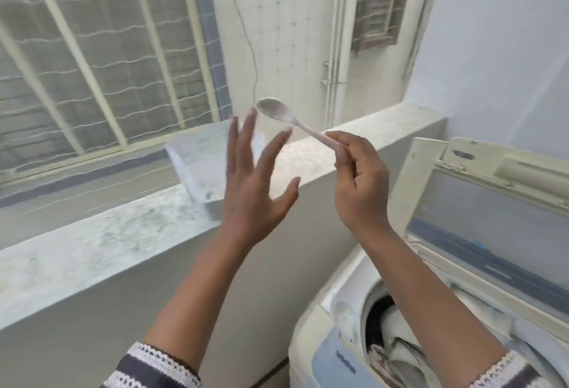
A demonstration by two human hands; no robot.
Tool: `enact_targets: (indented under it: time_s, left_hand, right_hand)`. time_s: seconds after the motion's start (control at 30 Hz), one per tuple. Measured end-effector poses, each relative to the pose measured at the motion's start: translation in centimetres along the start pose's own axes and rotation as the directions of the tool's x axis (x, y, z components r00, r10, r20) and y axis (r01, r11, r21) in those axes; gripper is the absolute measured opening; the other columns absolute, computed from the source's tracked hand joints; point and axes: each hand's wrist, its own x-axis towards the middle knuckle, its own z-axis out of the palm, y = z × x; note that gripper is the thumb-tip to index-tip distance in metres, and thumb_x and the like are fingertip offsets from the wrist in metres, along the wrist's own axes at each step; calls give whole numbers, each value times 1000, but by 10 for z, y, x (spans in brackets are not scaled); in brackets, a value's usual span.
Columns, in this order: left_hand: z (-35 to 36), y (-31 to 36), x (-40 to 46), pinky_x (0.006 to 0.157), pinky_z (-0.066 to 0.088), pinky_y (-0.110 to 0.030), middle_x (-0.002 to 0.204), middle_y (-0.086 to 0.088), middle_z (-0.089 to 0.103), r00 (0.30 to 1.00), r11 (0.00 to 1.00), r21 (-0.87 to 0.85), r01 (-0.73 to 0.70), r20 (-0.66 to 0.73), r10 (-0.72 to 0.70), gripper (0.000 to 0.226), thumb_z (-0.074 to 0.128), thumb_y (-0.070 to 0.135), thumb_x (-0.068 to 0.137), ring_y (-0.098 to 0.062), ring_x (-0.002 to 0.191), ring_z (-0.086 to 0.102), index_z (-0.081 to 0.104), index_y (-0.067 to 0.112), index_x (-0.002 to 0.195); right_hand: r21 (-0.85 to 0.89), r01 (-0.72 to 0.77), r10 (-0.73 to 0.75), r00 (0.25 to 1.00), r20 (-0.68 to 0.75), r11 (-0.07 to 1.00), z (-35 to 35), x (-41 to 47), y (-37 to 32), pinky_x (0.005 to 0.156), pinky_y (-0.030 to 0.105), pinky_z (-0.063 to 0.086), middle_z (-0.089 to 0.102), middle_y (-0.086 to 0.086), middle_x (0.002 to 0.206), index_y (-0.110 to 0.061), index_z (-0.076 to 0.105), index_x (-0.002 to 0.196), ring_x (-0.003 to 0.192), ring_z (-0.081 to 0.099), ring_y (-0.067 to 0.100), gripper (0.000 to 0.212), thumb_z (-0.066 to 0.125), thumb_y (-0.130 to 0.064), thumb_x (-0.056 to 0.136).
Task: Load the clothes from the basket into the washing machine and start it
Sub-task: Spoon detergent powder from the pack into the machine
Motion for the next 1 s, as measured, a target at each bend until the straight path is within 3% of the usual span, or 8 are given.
enact_targets:
  time_s: [0.17, 0.27, 0.43, 0.53, 0.67, 0.8, 0.9, 1.0]
  left_hand:
    - [-36, -53, -15, 122, -7, -36, 164, -19, -7, 927, 938, -17, 347, -150, -345, 113, 80, 55, 74, -34, 151, -15, 8, 26, 155]
    - [-39, -84, -31, 123, 8, -53, 164, -2, -16, 879, 876, -136, 462, -62, -473, 138, 85, 59, 63, -20, 153, -12, -11, 24, 156]
    - [-41, -108, -45, 122, 21, -47, 164, 14, -14, 725, 658, -305, 688, 252, -641, 153, 94, 46, 56, -10, 152, 6, -33, 54, 141]
    - [-43, -114, -45, 117, 30, -38, 165, 16, 1, 719, 629, -350, 695, 317, -618, 147, 95, 31, 61, -9, 150, 18, -24, 58, 143]
    - [-42, -109, -48, 104, 48, -49, 149, 16, 33, 804, 730, -339, 593, 207, -557, 120, 95, 21, 56, -8, 139, 36, 18, 67, 136]
    - [-44, -104, -56, 107, 45, -49, 152, 14, 26, 852, 792, -314, 523, 184, -490, 125, 95, 19, 58, -10, 143, 28, 14, 49, 148]
    - [-46, -96, -58, 115, 29, -38, 147, 37, 15, 898, 870, -230, 437, 170, -406, 123, 94, 26, 60, 4, 143, 15, 11, 44, 149]
    - [-46, -91, -58, 117, 29, -47, 154, 20, 20, 929, 909, -202, 366, 137, -344, 119, 86, 47, 60, -3, 145, 17, 14, 30, 153]
  right_hand:
    - [-186, 154, -121, 977, 177, 970, 36, 13, -31, 55, 35, 48, 56, -2, 89, -23, 67, 114, 69, 56, 22, 25, 48, -15, 100]
    - [-303, 239, -142, 940, 309, 923, 51, 16, -40, 51, 33, 46, 51, -1, 89, -26, 65, 112, 67, 54, 26, 29, 50, -8, 94]
    - [-399, 301, -123, 903, 413, 866, 59, 14, -47, 49, 30, 39, 50, 2, 89, -22, 66, 112, 68, 52, 27, 31, 51, -4, 90]
    - [-418, 301, -119, 905, 408, 857, 55, 10, -50, 48, 28, 37, 47, 2, 86, -19, 65, 109, 69, 49, 26, 30, 51, -3, 88]
    - [-455, 334, -135, 900, 415, 825, 48, 9, -55, 47, 27, 36, 50, 3, 86, -17, 66, 105, 70, 50, 26, 27, 54, -3, 86]
    - [-572, 485, -203, 850, 486, 662, 42, 6, -54, 45, 25, 25, 52, 5, 78, -13, 67, 92, 59, 48, 26, 28, 61, 3, 69]
    - [-604, 581, -237, 798, 554, 545, 41, -2, -53, 46, 26, 21, 52, 6, 76, -11, 65, 90, 57, 45, 25, 32, 46, 1, 67]
    - [-590, 588, -220, 786, 577, 553, 39, -14, -59, 46, 27, 20, 52, 5, 73, -10, 63, 85, 56, 46, 24, 37, 31, -1, 69]
